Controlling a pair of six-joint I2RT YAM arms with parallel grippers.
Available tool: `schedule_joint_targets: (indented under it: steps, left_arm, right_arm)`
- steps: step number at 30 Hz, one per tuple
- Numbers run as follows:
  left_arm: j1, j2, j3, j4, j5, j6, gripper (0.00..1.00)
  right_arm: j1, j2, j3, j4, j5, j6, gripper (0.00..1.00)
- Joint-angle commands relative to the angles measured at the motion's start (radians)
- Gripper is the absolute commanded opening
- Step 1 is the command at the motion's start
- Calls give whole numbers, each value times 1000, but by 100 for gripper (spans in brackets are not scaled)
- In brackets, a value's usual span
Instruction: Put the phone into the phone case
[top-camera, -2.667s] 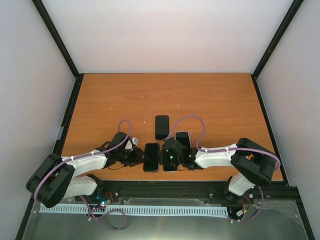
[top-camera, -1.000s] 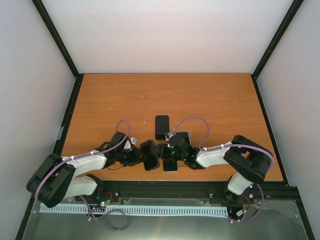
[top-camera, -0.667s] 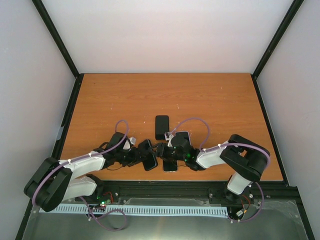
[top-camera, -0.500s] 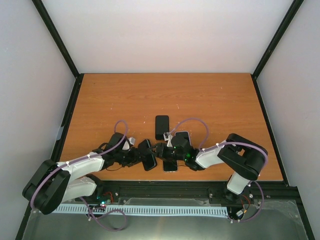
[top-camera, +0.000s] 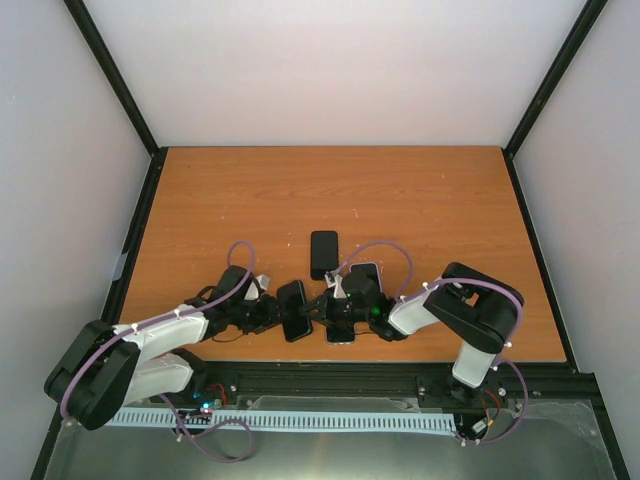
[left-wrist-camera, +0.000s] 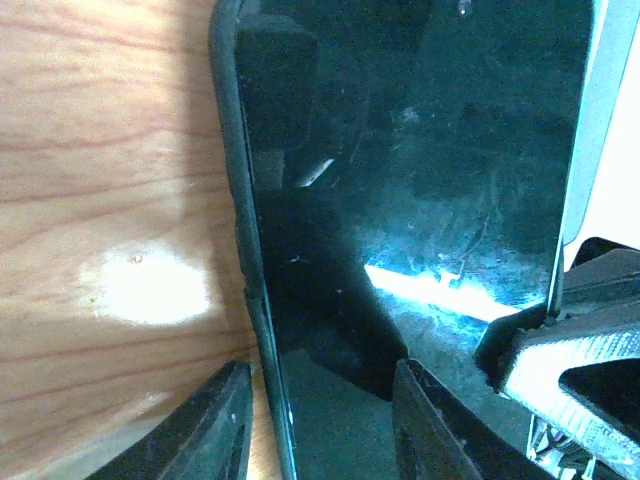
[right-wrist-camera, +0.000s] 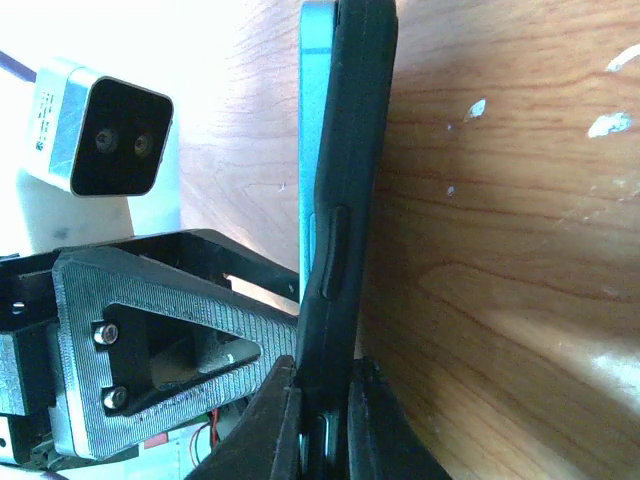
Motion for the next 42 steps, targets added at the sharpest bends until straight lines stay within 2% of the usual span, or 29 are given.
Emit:
schedule_joint_targets:
  steps: [1, 5, 6, 8, 10, 12, 18, 23, 25, 26, 28, 30, 34, 39, 42]
  left_arm:
    - [-3, 26, 9, -19, -27, 17, 41]
    - [-3, 51, 13, -7, -21, 15, 42]
    - [-3, 55, 13, -5, -22, 14, 42]
    - [-3, 60, 13, 1, -20, 13, 42]
    - [-3, 64, 14, 3, -23, 15, 41]
    - [-3, 68, 14, 4, -26, 16, 40]
    - [-2, 75, 10, 4, -33, 16, 39]
    - [-3, 63, 16, -9, -32, 12, 42]
    - [-3, 49, 25, -24, -37, 13, 44]
    - [-3, 42, 31, -33, -39, 11, 45]
    - [-3, 28, 40, -42, -42, 13, 45]
    - [-3, 24, 42, -41, -53, 15, 45]
    - [-3, 57, 47, -28, -52, 19, 43]
    - [-3, 28, 57, -43, -53, 5, 44]
    - [-3, -31, 71, -74, -59, -5, 52]
  right_arm:
    - [11, -8, 26, 108, -79, -8, 3]
    - [11, -3, 26, 85, -71, -22, 4]
    - [11, -6, 27, 79, -71, -25, 10]
    - [10, -21, 33, 56, -67, -33, 30]
    - [9, -36, 33, 48, -64, -41, 34]
    - [5, -48, 26, 65, -68, -35, 29]
    - [-1, -21, -11, 226, -97, 29, 3]
    - [-1, -4, -32, 281, -95, 52, 3]
    - [-2, -20, -25, 217, -81, 20, 17]
    - [-2, -35, -16, 169, -70, -1, 29]
    - [-2, -76, 4, 54, -48, -47, 33]
    - [-2, -111, 16, -36, -27, -77, 28]
    - [-2, -142, 20, -74, -5, -87, 4]
    - [-2, -138, 27, -78, -9, -88, 3]
    - [-7, -169, 29, -111, 12, -107, 3]
